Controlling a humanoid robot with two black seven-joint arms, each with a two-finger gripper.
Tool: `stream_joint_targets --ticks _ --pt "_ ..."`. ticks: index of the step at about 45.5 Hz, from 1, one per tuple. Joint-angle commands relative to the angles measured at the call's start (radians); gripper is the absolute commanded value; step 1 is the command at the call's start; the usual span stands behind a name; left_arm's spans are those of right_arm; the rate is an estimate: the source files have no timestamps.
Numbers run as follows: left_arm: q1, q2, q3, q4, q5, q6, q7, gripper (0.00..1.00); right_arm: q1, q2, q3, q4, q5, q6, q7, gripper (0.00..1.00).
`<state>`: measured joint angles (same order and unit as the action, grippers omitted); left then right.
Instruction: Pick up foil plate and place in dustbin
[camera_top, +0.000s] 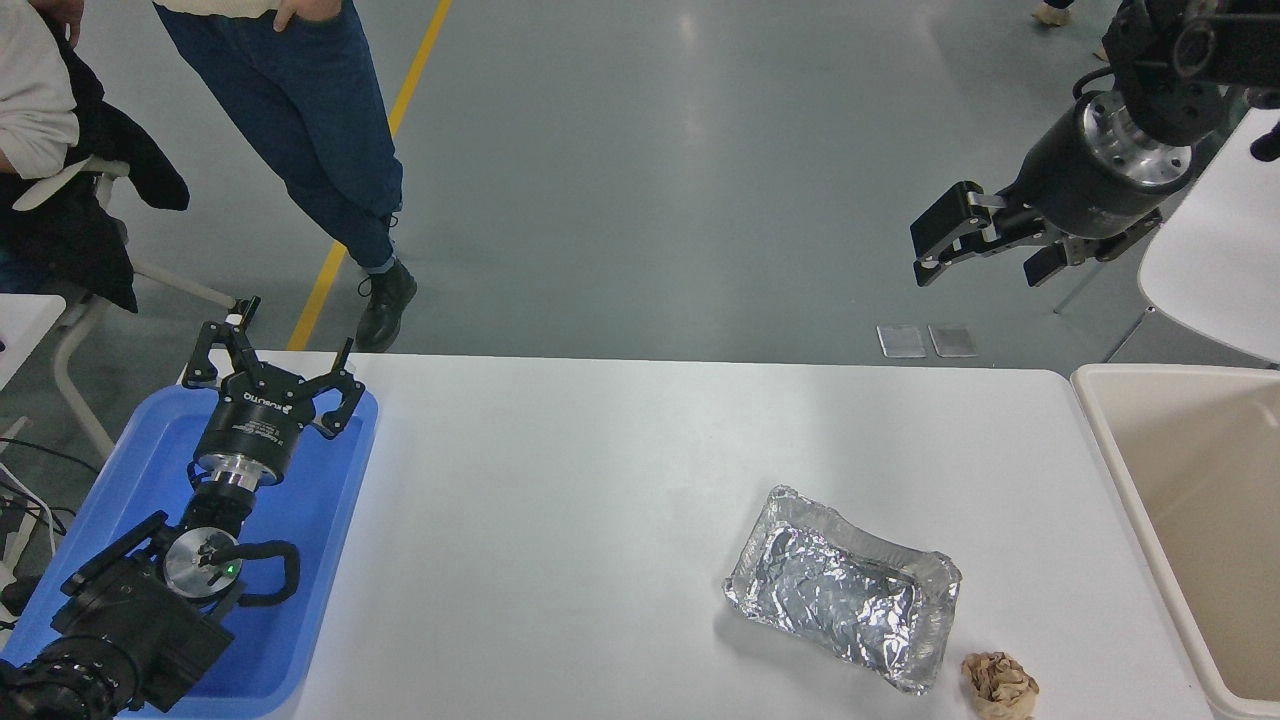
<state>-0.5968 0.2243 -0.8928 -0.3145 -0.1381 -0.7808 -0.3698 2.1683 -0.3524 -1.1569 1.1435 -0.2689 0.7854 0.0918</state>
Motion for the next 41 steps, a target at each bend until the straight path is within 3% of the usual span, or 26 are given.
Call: stream_joint_targets --ticks 1,15,21,33,41 --pt "0.0 0.0 0.0 0.0 0.0 0.0 0.0 1.0 -0.058 -0.005 -0.004 0.009 0.005 0.0 -0.001 0.98" --pt "0.0 0.0 0.0 0.0 0.0 0.0 0.0 1.0 -0.332 -0.005 -0.017 0.004 0.017 0.0 -0.001 0.95" --pt "0.0 0.0 0.0 0.0 0.0 0.0 0.0 1.0 -0.472 -0.007 -0.021 -0.002 0.095 -0.003 -0.003 0.87" --pt "0.002 0.0 0.0 0.0 0.0 0.0 0.0 1.0 -0.669 -0.007 0.022 0.001 0.134 -0.377 -0.003 0.87" --pt "0.002 0.0 0.0 0.0 0.0 0.0 0.0 1.0 -0.739 0.003 0.031 0.001 0.125 -0.443 -0.003 0.87"
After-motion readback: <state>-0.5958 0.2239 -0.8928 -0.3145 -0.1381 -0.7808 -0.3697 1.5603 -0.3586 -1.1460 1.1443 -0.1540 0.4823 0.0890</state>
